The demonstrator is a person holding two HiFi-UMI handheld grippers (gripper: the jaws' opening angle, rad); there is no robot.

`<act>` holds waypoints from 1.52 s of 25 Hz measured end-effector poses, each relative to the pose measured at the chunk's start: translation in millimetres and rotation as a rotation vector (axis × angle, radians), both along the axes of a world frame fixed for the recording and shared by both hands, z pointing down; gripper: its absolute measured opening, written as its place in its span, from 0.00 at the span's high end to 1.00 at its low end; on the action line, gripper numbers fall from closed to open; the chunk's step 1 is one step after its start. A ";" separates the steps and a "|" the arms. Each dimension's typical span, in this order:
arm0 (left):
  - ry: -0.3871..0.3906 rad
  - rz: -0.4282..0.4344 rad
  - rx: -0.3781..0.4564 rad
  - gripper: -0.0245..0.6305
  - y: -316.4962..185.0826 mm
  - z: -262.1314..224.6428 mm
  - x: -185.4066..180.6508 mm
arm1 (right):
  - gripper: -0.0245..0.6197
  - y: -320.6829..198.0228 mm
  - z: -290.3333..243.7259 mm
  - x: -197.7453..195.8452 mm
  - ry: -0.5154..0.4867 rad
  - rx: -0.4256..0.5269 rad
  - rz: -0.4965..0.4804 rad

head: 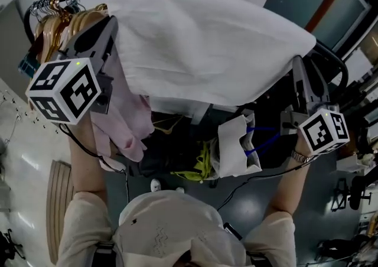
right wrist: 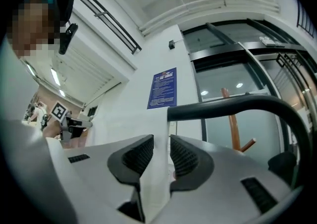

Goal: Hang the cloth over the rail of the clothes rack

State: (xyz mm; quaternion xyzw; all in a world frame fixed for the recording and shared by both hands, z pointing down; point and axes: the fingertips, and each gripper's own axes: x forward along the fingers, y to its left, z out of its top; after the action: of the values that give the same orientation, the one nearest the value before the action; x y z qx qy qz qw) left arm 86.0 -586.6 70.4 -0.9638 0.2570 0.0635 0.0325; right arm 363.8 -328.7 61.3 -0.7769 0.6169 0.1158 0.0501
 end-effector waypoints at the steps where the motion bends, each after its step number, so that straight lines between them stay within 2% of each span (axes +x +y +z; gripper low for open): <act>1: -0.002 0.003 0.006 0.93 -0.8 -3.2 -1.1 | 0.81 -1.5 0.0 -4.2 0.006 -0.001 -0.026; 4: 0.001 0.000 0.023 0.93 -3.0 -13.0 -6.1 | 0.82 0.7 -2.2 -11.1 0.010 0.000 -0.038; 5: 0.009 0.001 0.023 0.93 -4.3 -16.8 -8.2 | 0.87 3.2 -6.7 -11.5 0.010 0.007 -0.025; 7: 0.027 0.001 0.036 0.93 -8.2 -29.1 -11.3 | 0.92 9.0 -21.5 -14.8 0.013 0.038 -0.016; 11: 0.057 -0.009 0.095 0.93 -8.0 -64.9 -8.5 | 0.93 22.8 -49.2 -12.5 0.001 0.106 0.001; 15: 0.071 0.037 0.033 0.93 -11.3 -47.9 -1.1 | 0.93 26.3 -37.5 1.7 -0.052 0.104 0.054; 18: 0.096 0.019 0.034 0.93 -17.8 -35.9 -2.3 | 0.93 20.4 -25.2 -3.2 -0.024 0.093 0.060; 22: 0.165 -0.072 0.100 0.93 -14.5 -45.8 -22.0 | 0.92 27.9 -26.7 -6.2 -0.030 0.122 0.081; 26: 0.203 -0.249 0.171 0.93 -14.7 -46.7 -53.2 | 0.92 49.9 -12.7 8.3 -0.072 0.155 0.211; 28: 0.232 -0.291 0.204 0.93 -6.1 -44.7 -65.2 | 0.93 53.5 -1.9 4.1 -0.057 0.135 0.231; 30: 0.242 -0.260 0.216 0.93 9.5 -35.3 -65.4 | 0.93 48.9 12.6 -9.9 -0.033 0.113 0.192; 33: 0.272 -0.146 0.206 0.94 32.2 -2.0 -48.5 | 0.93 32.4 46.8 -41.3 -0.003 0.105 0.075; 34: 0.260 -0.107 0.204 0.94 40.3 15.9 -40.2 | 0.93 24.4 63.1 -54.2 0.006 0.089 0.032; 38: 0.085 0.008 0.248 0.94 75.4 108.2 -2.6 | 0.93 -7.4 140.2 -95.8 -0.024 -0.011 -0.078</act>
State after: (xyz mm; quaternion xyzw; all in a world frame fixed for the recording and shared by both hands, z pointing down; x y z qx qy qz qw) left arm 83.4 -511.1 178.6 -0.9498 0.2446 0.1355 0.1402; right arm 268.1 -336.1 201.4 -0.7540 0.6466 0.1009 0.0575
